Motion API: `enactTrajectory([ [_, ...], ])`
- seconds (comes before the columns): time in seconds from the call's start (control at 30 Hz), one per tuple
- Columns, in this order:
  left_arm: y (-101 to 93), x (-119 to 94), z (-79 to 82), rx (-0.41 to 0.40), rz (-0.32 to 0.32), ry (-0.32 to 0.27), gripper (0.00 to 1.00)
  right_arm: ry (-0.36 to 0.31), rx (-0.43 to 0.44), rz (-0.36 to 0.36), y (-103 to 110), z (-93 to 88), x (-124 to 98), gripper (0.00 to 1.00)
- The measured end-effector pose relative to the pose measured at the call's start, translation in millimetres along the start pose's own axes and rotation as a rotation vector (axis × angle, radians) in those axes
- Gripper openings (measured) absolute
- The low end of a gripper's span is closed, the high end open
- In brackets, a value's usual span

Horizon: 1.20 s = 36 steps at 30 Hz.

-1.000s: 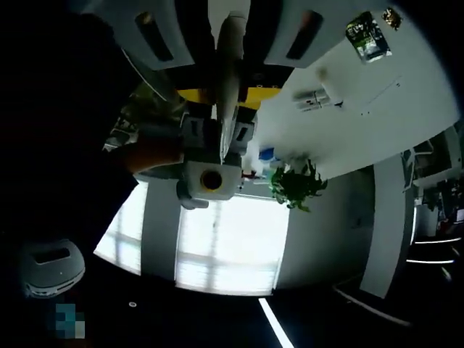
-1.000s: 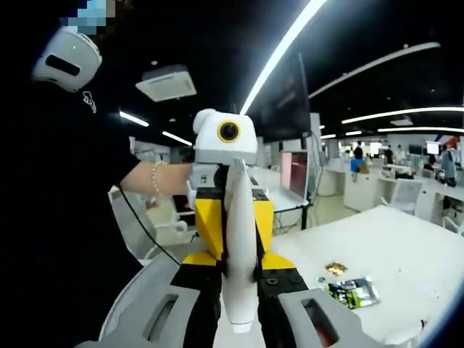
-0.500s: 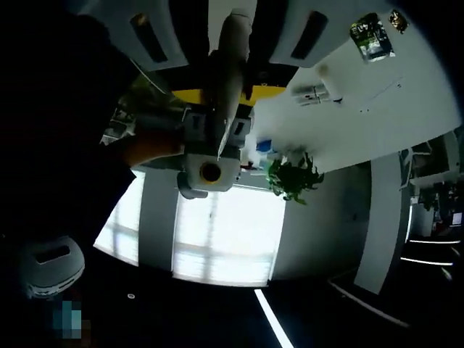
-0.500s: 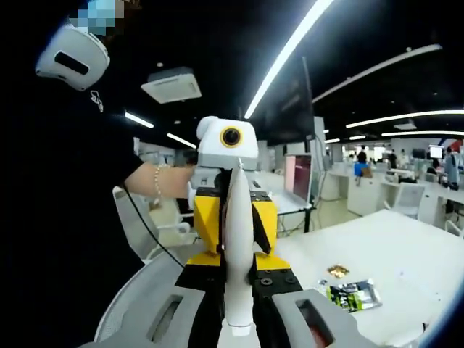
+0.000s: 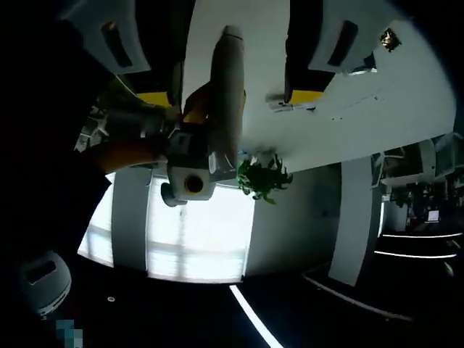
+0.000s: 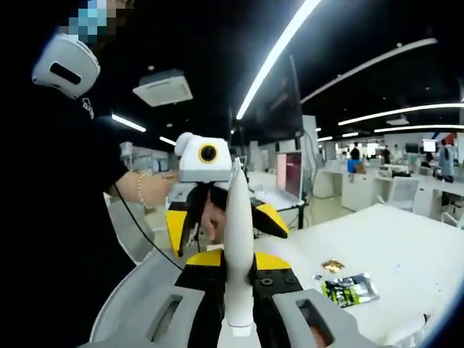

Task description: Arrange the skincare products in the storage area until every visible bottle or jar stands upright without overlapping.

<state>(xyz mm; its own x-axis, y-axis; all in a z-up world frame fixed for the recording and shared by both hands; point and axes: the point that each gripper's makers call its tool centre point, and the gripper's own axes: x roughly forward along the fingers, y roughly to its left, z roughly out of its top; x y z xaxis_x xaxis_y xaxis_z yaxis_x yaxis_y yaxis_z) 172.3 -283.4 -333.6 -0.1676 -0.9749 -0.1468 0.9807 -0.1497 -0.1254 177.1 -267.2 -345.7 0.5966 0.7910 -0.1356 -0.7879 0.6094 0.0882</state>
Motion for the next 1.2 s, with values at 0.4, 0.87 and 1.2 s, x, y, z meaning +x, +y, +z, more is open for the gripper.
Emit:
enactTrajectory([
  [0.4, 18.5, -16.4, -22.8, -0.025, 0.213, -0.008, 0.97, 0.005, 0.005, -0.008, -4.7, -7.5, -1.2, 0.04],
  [0.87, 30.0, -37.7, -50.2, -0.050, 0.305, 0.006, 0.99, 0.012, -0.004, -0.051, -18.0, -22.0, 1.1, 0.04],
  [1.2, 31.2, -47.6, -67.6, -0.084, 0.329, 0.015, 0.99, 0.034, -0.016, -0.080, -36.0, -39.2, 3.3, 0.04],
])
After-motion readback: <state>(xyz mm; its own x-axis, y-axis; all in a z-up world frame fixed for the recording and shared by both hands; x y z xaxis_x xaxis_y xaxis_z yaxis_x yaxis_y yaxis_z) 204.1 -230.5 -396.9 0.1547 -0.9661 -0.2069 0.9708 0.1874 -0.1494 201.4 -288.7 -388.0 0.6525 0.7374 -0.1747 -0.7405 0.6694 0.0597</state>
